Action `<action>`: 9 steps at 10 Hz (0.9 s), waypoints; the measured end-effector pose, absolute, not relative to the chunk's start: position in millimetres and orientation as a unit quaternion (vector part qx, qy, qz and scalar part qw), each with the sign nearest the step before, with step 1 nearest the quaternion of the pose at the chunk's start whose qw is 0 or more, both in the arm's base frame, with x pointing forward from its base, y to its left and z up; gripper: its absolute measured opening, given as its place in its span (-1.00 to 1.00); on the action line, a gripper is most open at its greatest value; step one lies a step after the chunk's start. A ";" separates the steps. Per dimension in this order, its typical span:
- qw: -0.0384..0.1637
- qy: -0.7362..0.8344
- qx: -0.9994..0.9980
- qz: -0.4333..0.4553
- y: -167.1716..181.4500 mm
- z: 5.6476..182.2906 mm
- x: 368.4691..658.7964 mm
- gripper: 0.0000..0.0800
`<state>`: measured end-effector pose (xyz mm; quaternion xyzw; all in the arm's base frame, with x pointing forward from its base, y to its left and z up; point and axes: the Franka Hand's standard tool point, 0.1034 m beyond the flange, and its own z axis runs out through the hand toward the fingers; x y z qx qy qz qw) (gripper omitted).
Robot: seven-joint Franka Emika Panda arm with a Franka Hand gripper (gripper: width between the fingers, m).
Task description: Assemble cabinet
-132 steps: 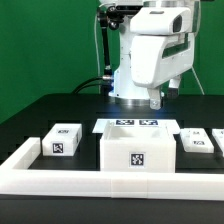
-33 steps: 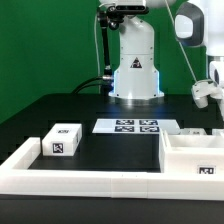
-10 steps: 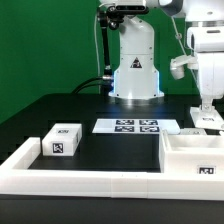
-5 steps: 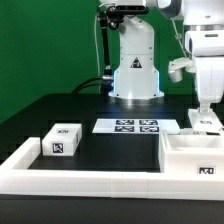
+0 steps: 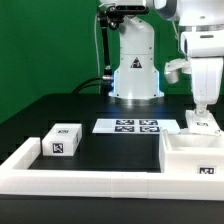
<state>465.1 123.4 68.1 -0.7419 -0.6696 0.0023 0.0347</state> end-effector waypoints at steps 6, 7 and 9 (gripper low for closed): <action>0.034 -0.669 -0.743 0.003 121.7 65.7 455.4 -0.85; 0.034 -0.669 -0.742 0.003 121.1 66.4 453.7 -0.85; 0.030 -0.670 -0.742 -0.003 123.4 71.6 460.3 -0.85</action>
Offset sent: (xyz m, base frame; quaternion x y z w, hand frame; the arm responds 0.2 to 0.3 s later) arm -0.0089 0.0014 -0.0026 -0.0084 0.0038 -0.0076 0.9999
